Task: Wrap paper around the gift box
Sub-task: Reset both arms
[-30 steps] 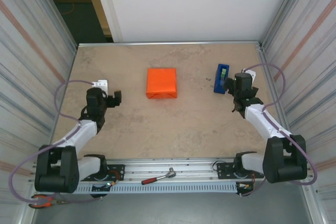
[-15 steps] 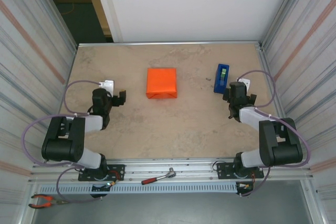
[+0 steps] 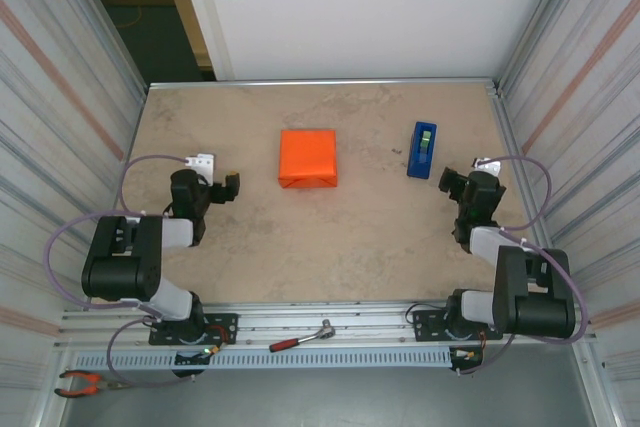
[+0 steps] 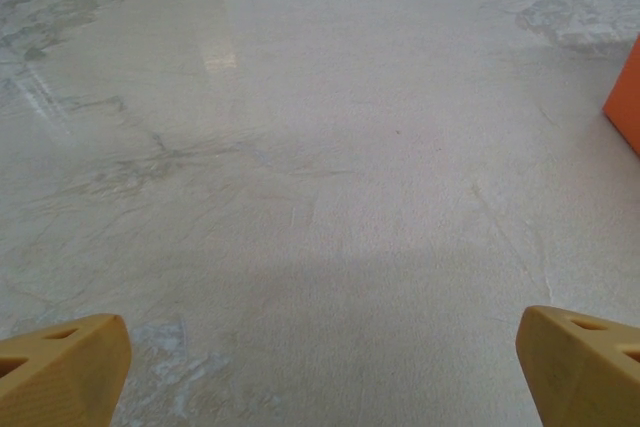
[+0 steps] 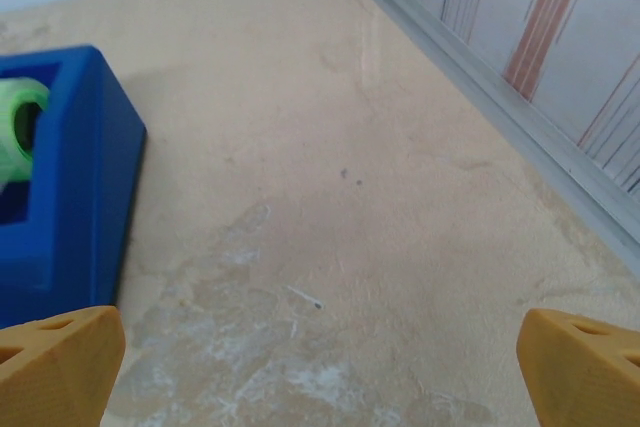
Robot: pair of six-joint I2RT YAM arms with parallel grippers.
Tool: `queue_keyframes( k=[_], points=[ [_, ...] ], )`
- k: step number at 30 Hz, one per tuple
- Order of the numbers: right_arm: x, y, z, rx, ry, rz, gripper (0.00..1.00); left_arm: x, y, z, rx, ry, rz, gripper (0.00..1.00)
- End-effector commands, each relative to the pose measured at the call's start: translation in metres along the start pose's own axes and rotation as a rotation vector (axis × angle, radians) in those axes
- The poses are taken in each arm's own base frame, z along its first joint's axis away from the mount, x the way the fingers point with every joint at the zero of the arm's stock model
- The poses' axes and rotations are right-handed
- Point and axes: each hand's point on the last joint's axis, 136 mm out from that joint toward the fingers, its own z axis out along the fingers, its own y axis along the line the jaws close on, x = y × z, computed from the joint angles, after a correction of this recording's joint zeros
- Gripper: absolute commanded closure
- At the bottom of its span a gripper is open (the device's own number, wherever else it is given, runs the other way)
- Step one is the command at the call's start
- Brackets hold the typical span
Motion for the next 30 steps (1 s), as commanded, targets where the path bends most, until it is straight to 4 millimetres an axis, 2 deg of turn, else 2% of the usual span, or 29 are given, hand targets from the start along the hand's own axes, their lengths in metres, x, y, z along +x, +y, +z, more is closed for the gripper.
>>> queue_keyframes(
  k=[1, 6, 9, 10, 12, 14, 22, 30],
  points=[
    [-0.005, 0.003, -0.005, -0.035, -0.028, 0.021, 0.01, -0.01, 0.0, 0.002, 0.013, -0.028, -0.001, 0.01],
    [-0.009, 0.04, 0.002, -0.181, -0.073, -0.02, 0.01, -0.01, 0.0, 0.002, 0.012, -0.027, 0.001, 0.01],
    [0.015, 0.073, 0.017, -0.25, -0.06, -0.167, 0.01, -0.011, 0.0, 0.002, 0.012, -0.027, 0.0, 0.01],
    [0.014, 0.073, 0.02, -0.248, -0.093, -0.167, 0.01, -0.011, 0.0, 0.002, 0.011, -0.028, 0.001, 0.01],
    [0.02, 0.065, 0.025, -0.25, 0.012, -0.127, 0.01, -0.01, 0.0, 0.002, 0.012, -0.025, 0.001, 0.01],
    [0.018, 0.065, 0.033, -0.281, 0.022, -0.096, 0.01, -0.011, 0.0, 0.002, 0.013, -0.024, 0.001, 0.01],
    [0.017, 0.065, 0.028, -0.242, 0.004, -0.12, 0.01, -0.011, 0.001, 0.002, 0.01, -0.028, 0.0, 0.01],
    [0.018, 0.066, 0.03, -0.273, 0.026, -0.103, 0.01, -0.011, 0.0, 0.001, 0.009, -0.029, 0.003, 0.01]
  ],
)
